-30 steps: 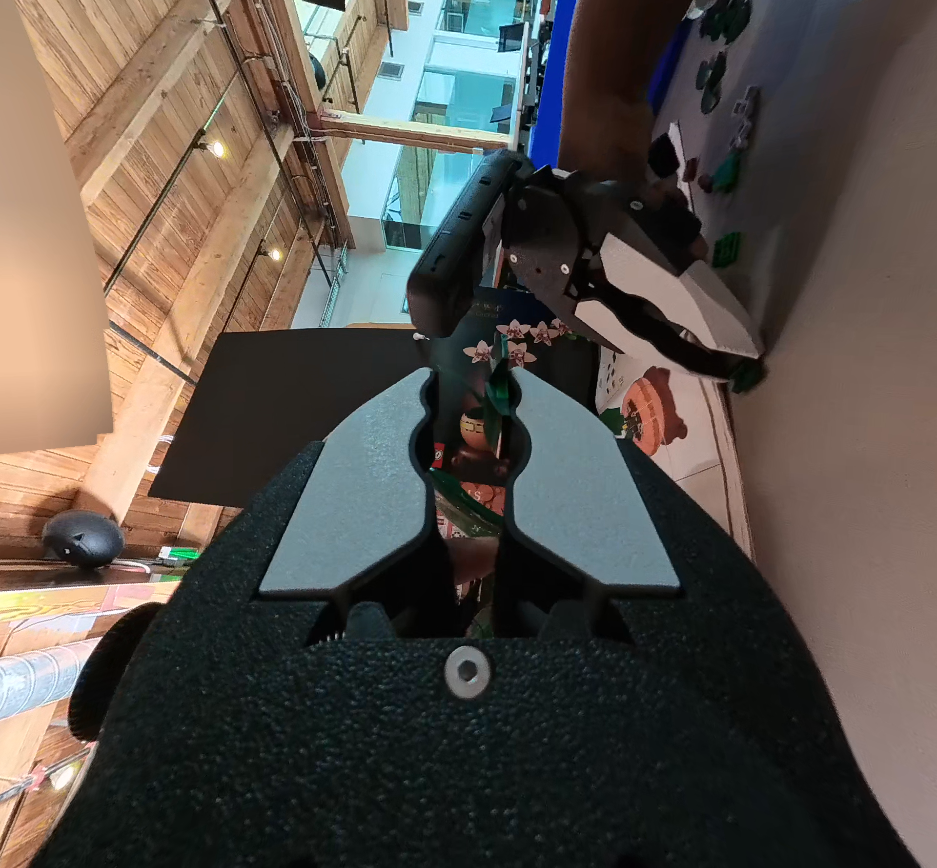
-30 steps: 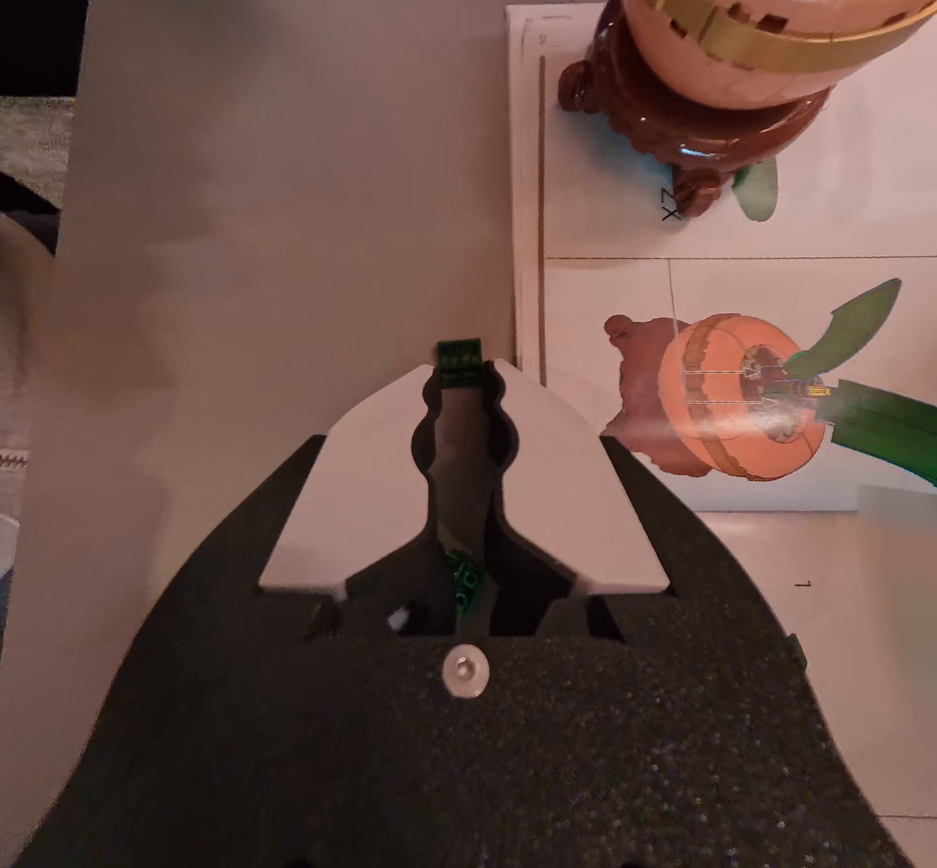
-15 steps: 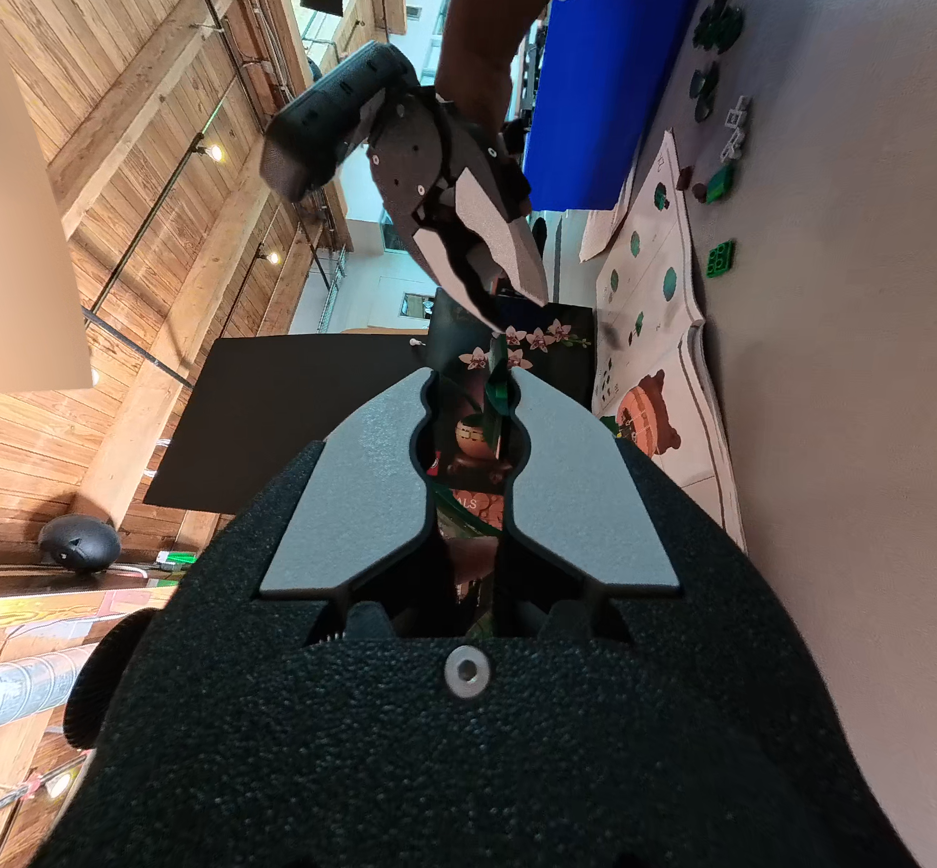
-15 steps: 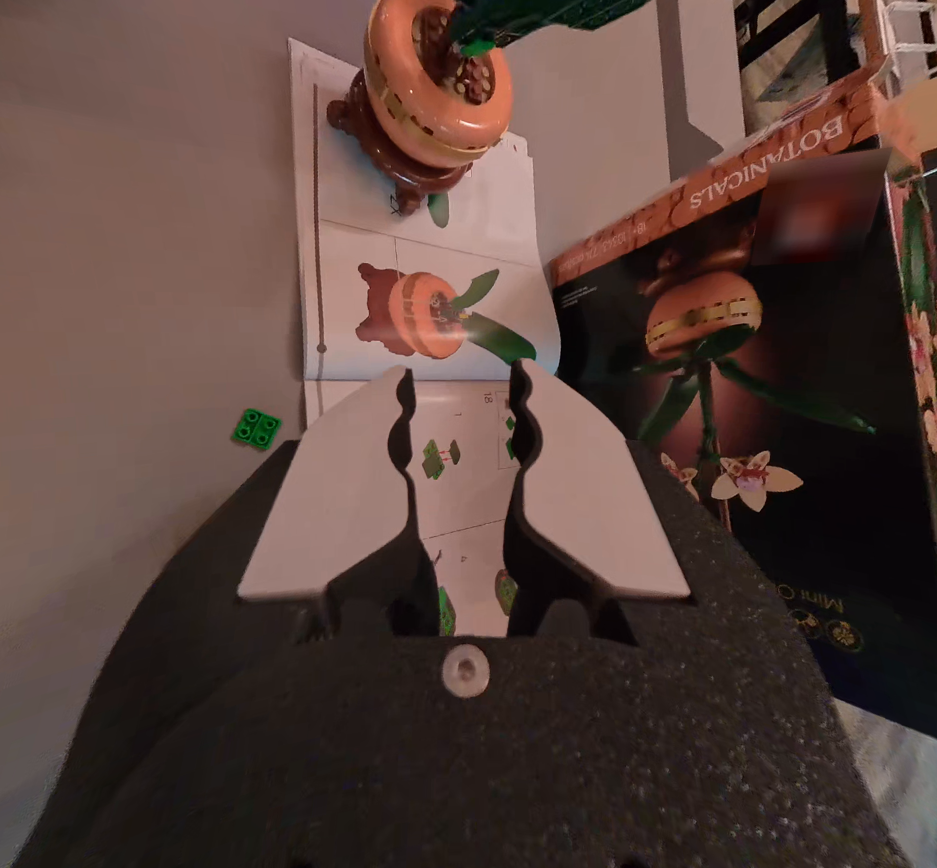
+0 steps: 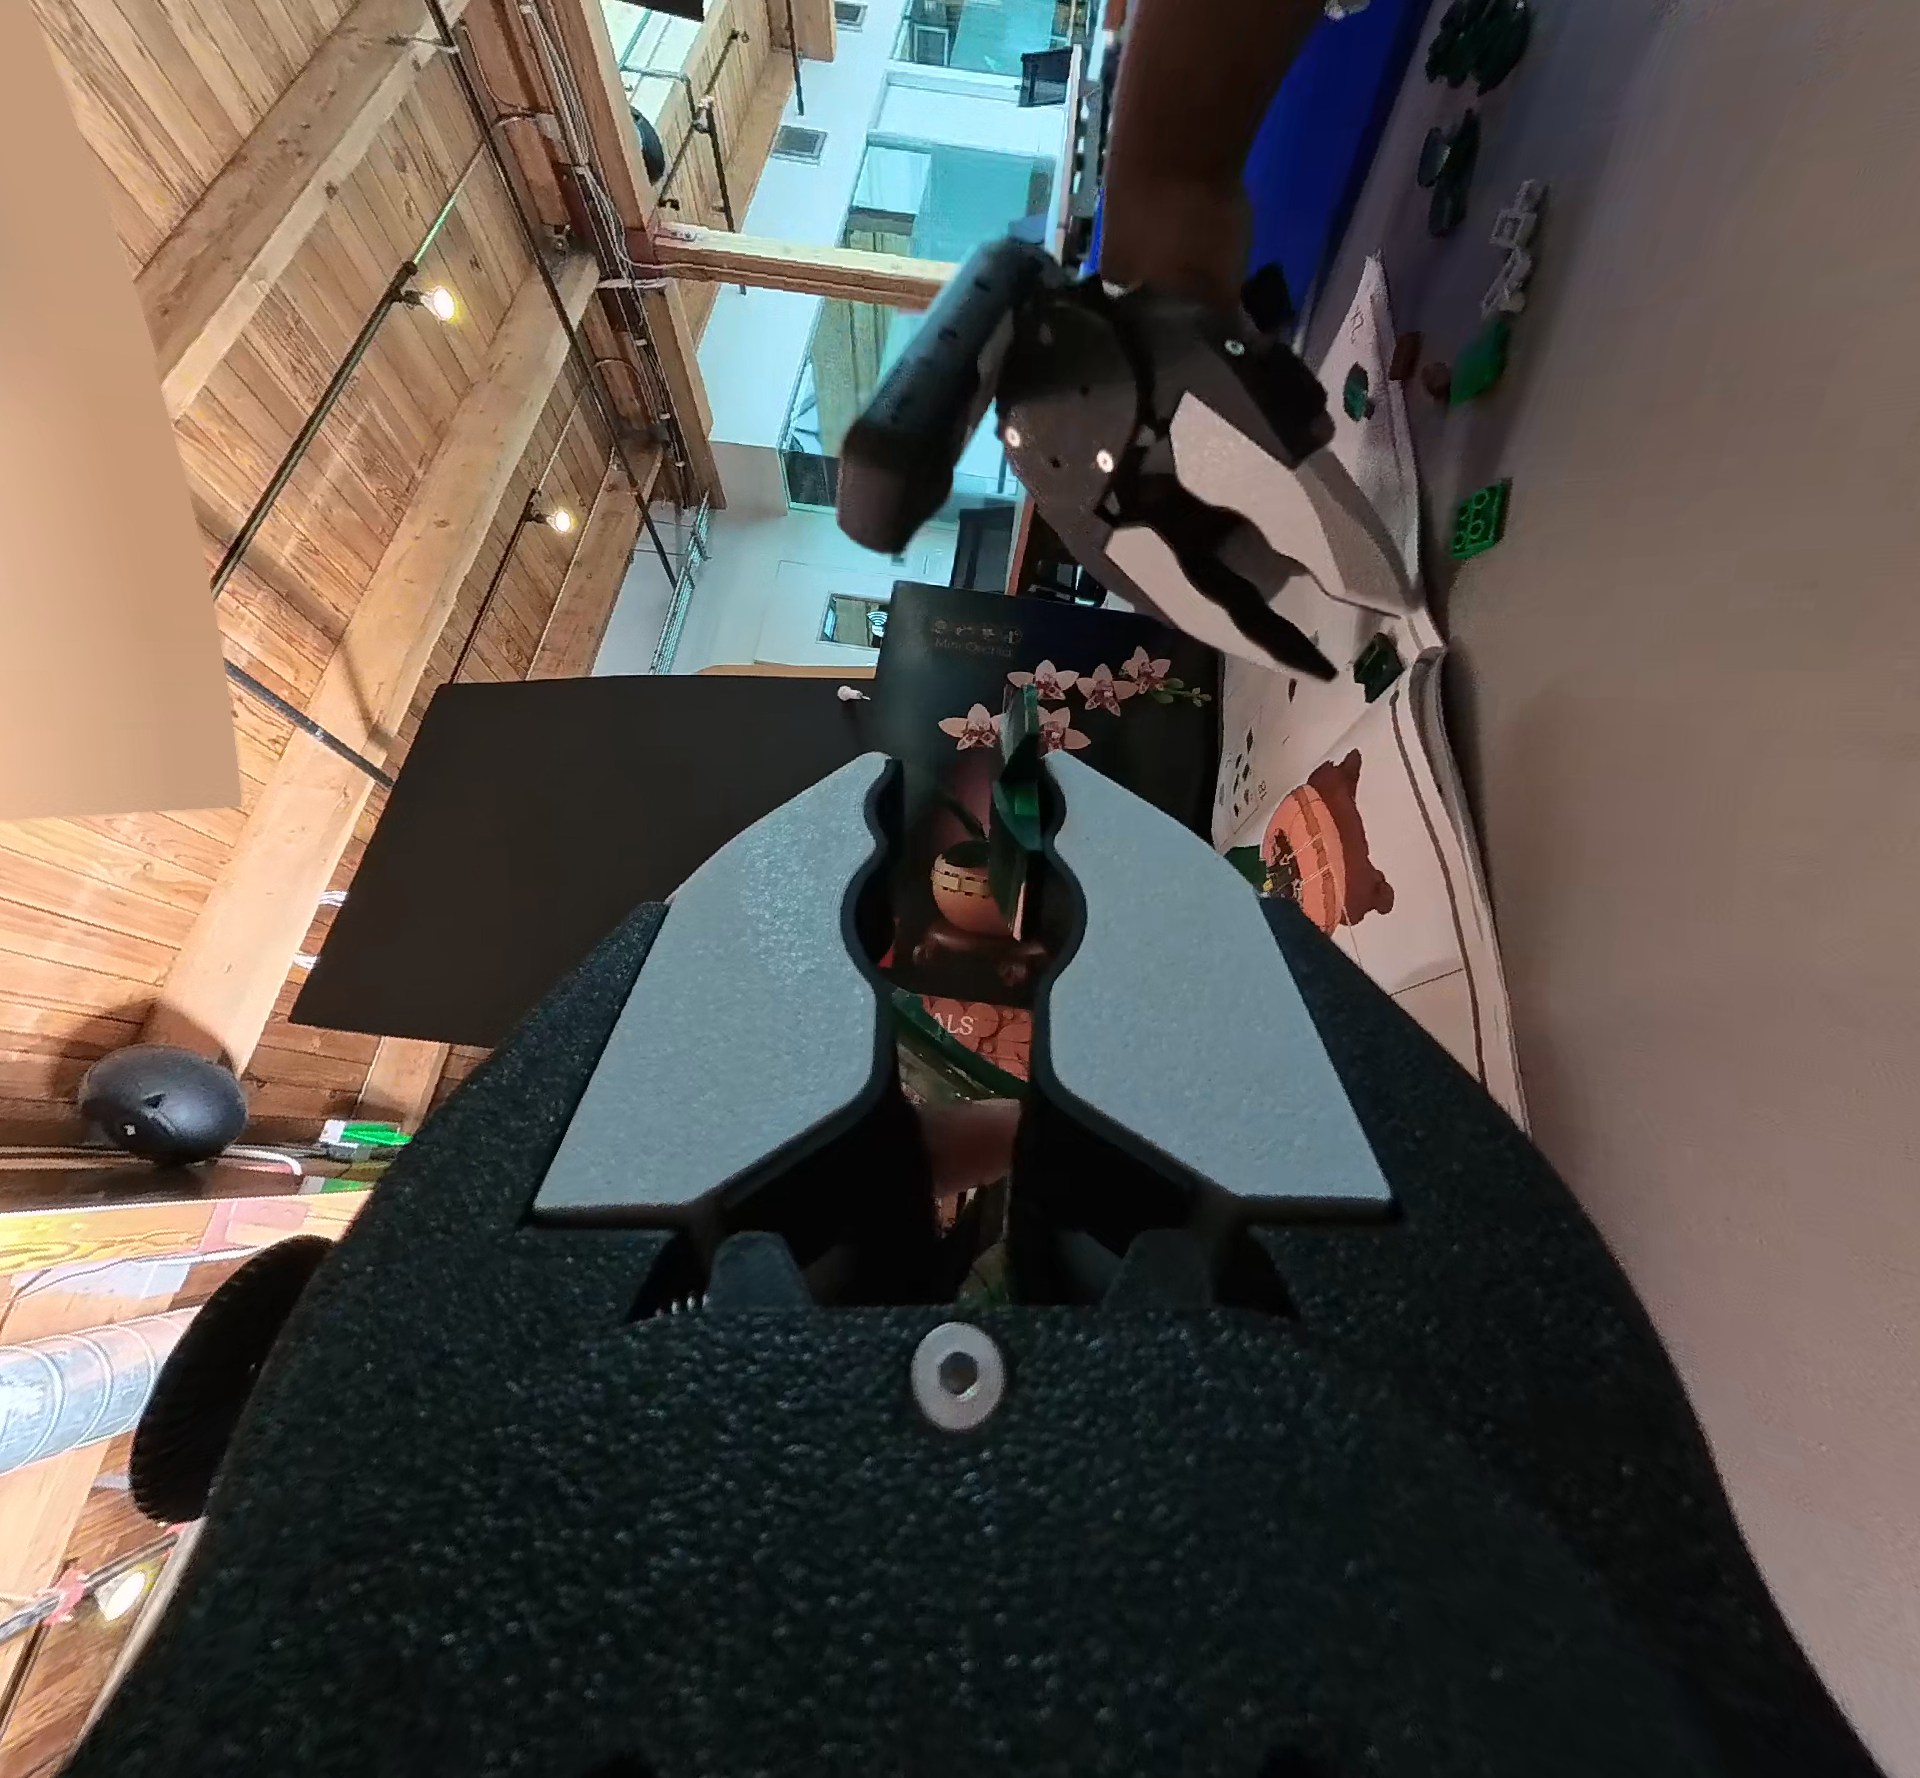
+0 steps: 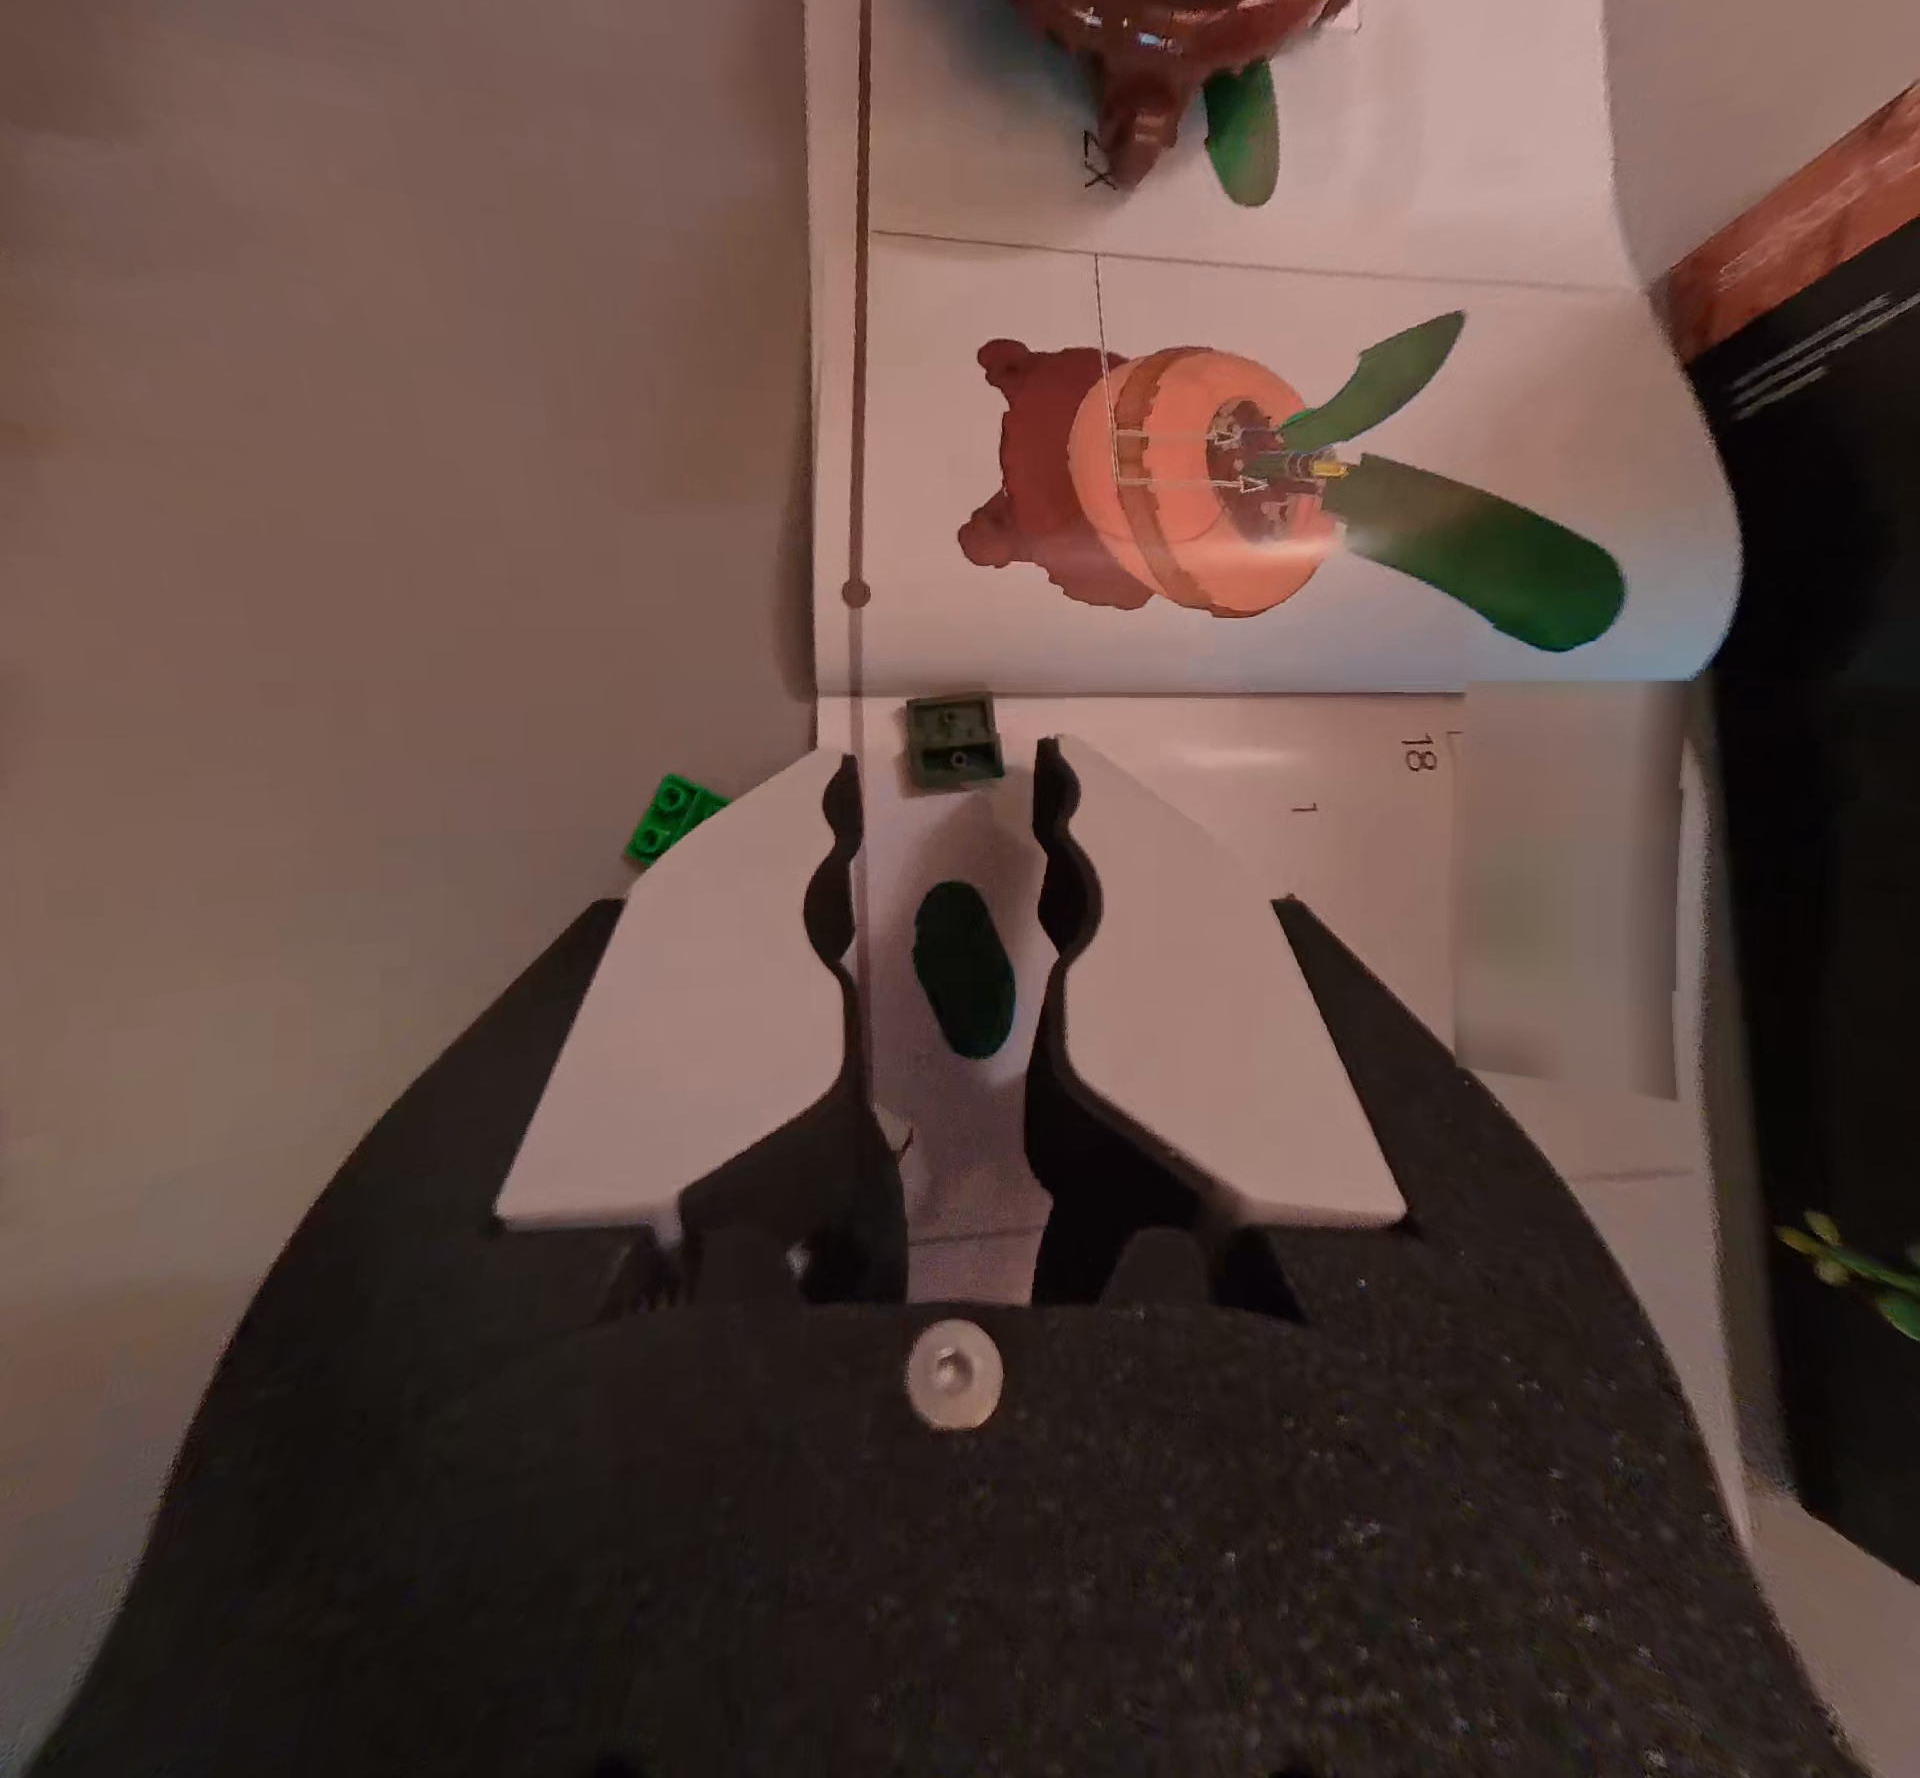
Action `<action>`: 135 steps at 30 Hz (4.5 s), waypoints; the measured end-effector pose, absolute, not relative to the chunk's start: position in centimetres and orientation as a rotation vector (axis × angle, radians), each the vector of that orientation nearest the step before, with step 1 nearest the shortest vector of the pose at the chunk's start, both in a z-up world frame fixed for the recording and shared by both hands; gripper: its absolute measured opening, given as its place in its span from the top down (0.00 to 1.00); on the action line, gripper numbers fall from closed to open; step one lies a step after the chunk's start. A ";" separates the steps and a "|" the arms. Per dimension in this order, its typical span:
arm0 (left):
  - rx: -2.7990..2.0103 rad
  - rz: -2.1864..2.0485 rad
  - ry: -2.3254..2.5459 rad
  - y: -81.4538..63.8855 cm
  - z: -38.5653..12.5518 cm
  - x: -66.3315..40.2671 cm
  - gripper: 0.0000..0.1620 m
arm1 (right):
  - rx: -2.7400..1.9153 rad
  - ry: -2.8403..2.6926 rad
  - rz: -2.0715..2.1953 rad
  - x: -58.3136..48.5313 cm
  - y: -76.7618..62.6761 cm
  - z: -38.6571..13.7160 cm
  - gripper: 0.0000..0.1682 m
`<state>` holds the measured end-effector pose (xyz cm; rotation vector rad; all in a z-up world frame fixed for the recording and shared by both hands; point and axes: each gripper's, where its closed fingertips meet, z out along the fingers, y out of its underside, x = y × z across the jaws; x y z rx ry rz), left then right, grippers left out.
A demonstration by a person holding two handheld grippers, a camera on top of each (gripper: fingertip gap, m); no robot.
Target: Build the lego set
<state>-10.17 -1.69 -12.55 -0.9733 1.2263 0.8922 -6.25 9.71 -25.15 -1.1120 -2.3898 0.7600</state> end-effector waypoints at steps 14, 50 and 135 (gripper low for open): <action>-0.974 0.897 1.216 -1.8 -12.2 -10.4 0.87 | -0.827 -2.245 0.517 -8.9 11.1 -11.8 0.78; -0.974 0.888 1.231 -1.8 -12.9 -10.0 0.88 | -1.232 -2.425 0.718 -12.6 18.0 -24.7 0.85; -0.872 0.655 1.273 -1.7 -8.5 -4.9 0.96 | -1.107 -2.651 1.320 -3.7 -2.4 -9.7 0.91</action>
